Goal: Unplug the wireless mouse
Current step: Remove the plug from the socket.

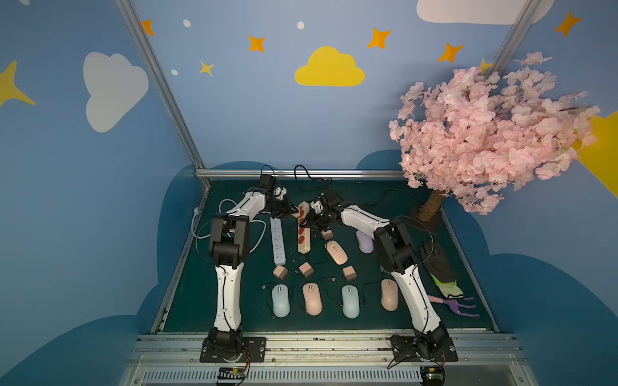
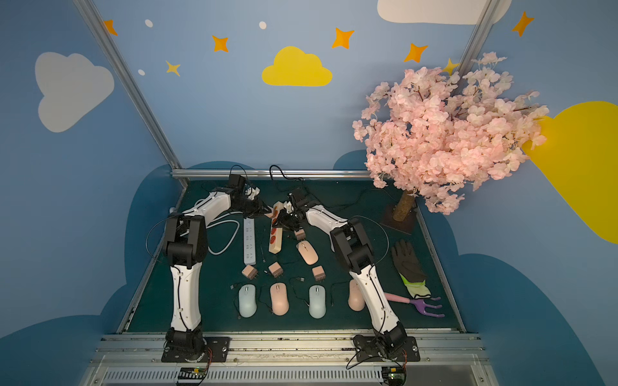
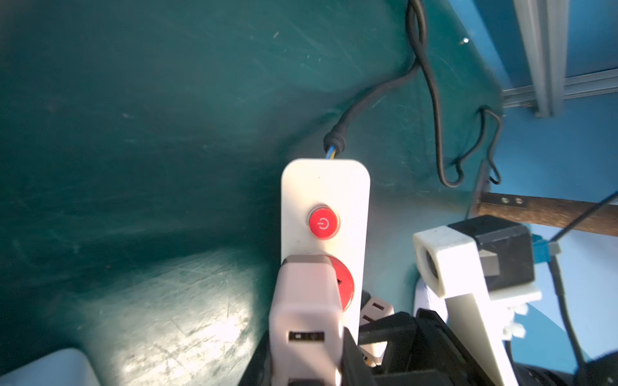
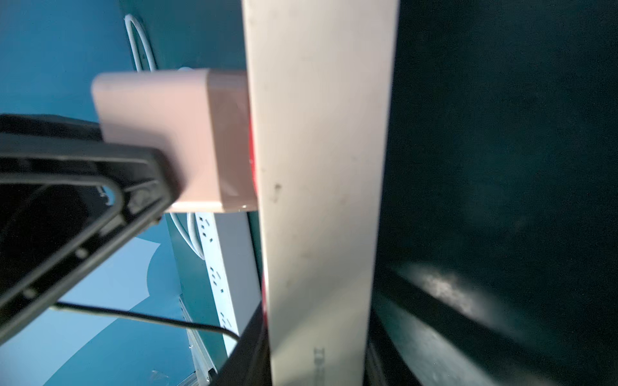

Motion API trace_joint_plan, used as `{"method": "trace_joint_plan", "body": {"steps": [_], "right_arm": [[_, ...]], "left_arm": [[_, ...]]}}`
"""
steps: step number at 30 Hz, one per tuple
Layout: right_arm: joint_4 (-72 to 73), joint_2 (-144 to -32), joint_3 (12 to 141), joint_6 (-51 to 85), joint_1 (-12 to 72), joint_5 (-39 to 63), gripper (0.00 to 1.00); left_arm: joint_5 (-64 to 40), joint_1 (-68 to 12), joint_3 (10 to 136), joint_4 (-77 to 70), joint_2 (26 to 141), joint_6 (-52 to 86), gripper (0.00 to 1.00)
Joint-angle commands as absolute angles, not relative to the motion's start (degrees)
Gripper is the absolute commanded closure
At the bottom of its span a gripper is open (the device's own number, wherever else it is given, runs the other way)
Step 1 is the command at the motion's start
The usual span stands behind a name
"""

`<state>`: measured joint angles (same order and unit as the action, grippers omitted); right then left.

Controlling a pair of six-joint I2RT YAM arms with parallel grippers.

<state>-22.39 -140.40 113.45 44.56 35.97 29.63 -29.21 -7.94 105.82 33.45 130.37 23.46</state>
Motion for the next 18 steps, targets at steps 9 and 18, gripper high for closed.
{"method": "trace_joint_plan", "body": {"steps": [9,18], "right_arm": [[-25.1,-140.5,112.9,45.2,35.4,28.3,1.00],[-25.2,-140.1,112.5,44.7,35.1,28.3,1.00]], "left_arm": [[-19.9,-9.3,106.1,34.7,123.5,21.7,0.96],[-36.7,-4.3,98.9,20.4,123.5,34.0,0.96]]}}
